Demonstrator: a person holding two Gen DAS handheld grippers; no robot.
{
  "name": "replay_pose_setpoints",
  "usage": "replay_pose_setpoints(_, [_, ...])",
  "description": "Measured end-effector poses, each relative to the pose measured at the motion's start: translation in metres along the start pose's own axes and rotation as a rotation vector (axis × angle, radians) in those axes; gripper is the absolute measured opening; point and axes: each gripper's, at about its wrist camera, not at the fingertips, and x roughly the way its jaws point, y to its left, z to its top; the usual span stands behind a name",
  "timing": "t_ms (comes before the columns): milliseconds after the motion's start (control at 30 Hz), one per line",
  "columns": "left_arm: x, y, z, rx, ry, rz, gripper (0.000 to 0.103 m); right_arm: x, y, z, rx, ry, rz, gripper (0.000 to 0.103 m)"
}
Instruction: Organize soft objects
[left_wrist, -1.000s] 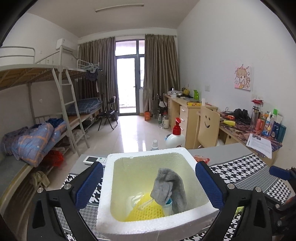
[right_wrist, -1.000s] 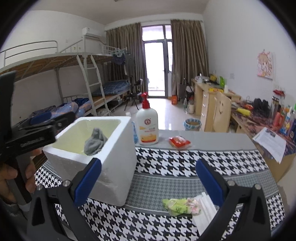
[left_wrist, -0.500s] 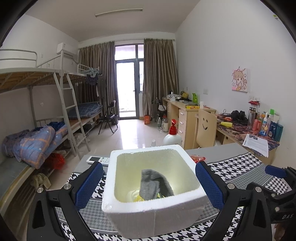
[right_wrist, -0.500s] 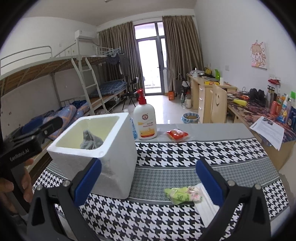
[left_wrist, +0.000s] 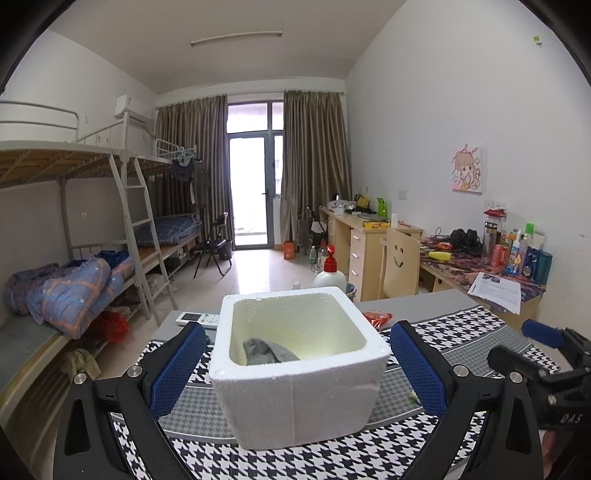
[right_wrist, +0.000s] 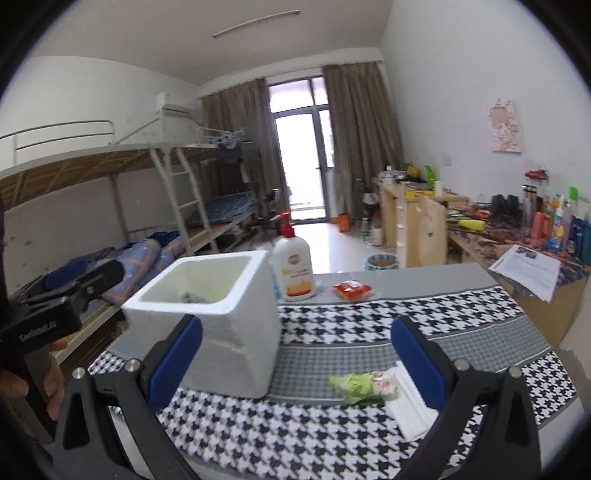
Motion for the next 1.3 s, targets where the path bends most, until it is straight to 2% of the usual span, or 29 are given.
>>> replay_pose_setpoints(67, [-0.007,-0.002,-0.003,-0.001,-0.005,-0.005,0.100,-0.007,0.001,-0.004,0.004,-0.005,0.022,0.103])
replay_pose_setpoints(200, [-0.024,-0.004,-0.012,-0.002,-0.022,-0.026,0.100,-0.019,0.009,-0.012,-0.036,-0.021,-0.014,0.103])
replay_pose_setpoints(267, [-0.032,-0.005,-0.017,-0.013,-0.029,-0.043,0.100,-0.025,0.010,-0.015,-0.044,-0.027,-0.001,0.103])
replay_pose_setpoints(567, [-0.068,-0.008,-0.034,-0.021,-0.076,-0.091,0.101,-0.055,0.000,-0.028,0.011,-0.057,0.001,0.103])
replay_pose_setpoints(700, [-0.072,-0.013,-0.043,-0.009,-0.071,-0.102,0.102,-0.066,0.000,-0.033,0.002,-0.068,-0.053,0.103])
replay_pose_setpoints(900, [-0.075,-0.015,-0.056,-0.008,-0.051,-0.124,0.102,-0.072,0.007,-0.043,-0.041,-0.074,-0.085,0.103])
replay_pose_setpoints(1133, [-0.085,-0.009,-0.071,-0.014,-0.078,-0.128,0.102,-0.084,0.002,-0.054,-0.024,-0.111,-0.105,0.103])
replay_pose_setpoints(1300, [-0.082,-0.007,-0.087,-0.031,-0.058,-0.126,0.102,-0.083,-0.004,-0.070,-0.012,-0.100,-0.079,0.103])
